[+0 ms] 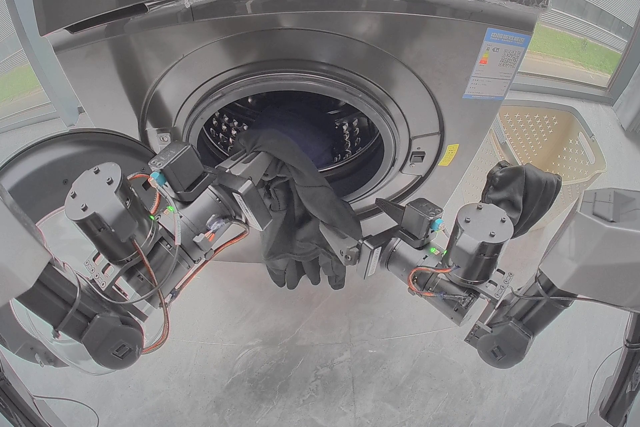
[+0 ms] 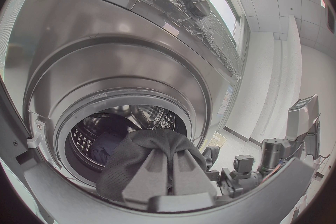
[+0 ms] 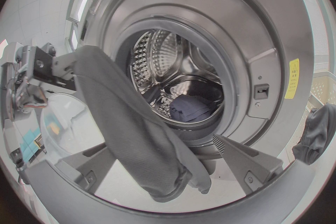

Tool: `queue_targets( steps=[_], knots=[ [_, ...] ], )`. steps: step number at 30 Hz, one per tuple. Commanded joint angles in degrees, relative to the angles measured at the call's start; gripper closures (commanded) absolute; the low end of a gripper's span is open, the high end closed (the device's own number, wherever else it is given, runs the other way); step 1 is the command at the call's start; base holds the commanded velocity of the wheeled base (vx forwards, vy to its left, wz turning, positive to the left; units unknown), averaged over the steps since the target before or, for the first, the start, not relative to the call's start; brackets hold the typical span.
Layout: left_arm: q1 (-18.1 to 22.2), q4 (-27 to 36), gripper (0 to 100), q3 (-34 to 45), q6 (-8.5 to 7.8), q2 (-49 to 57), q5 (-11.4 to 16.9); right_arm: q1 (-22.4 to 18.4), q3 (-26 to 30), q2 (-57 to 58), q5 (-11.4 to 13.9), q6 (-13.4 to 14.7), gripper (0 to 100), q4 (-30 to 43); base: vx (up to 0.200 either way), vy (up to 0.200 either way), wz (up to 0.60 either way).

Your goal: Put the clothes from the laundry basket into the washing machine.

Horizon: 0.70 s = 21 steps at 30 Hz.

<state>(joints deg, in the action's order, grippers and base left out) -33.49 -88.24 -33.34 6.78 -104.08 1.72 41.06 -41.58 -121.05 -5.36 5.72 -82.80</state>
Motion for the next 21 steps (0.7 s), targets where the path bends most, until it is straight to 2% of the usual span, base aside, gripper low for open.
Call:
queue_targets(
  steps=[1, 7, 15, 21],
  knots=[
    [0.00, -0.01, 100, -0.23, -0.01, -0.24, -0.05, 2.62, 2.03, 4.25, 0.09, 0.00, 0, 0.09, 0.000, 0.000, 0.00],
    [0.00, -0.01, 100, -0.23, -0.01, -0.24, -0.05, 4.38, -0.25, 4.69, 0.18, -0.36, 0, 0.80, 0.000, 0.000, 0.00],
    [0.00, -0.01, 100, -0.15, -0.01, -0.16, -0.05, 2.98, -8.60, -0.32, 0.97, -0.36, 0, 1.59, 0.000, 0.000, 0.00],
    [0.00, -0.09, 100, -0.06, -0.01, -0.07, 0.04, 2.54, -11.06, -2.08, 0.88, -0.36, 0, 2.64, 0.000, 0.000, 0.00]
  ],
)
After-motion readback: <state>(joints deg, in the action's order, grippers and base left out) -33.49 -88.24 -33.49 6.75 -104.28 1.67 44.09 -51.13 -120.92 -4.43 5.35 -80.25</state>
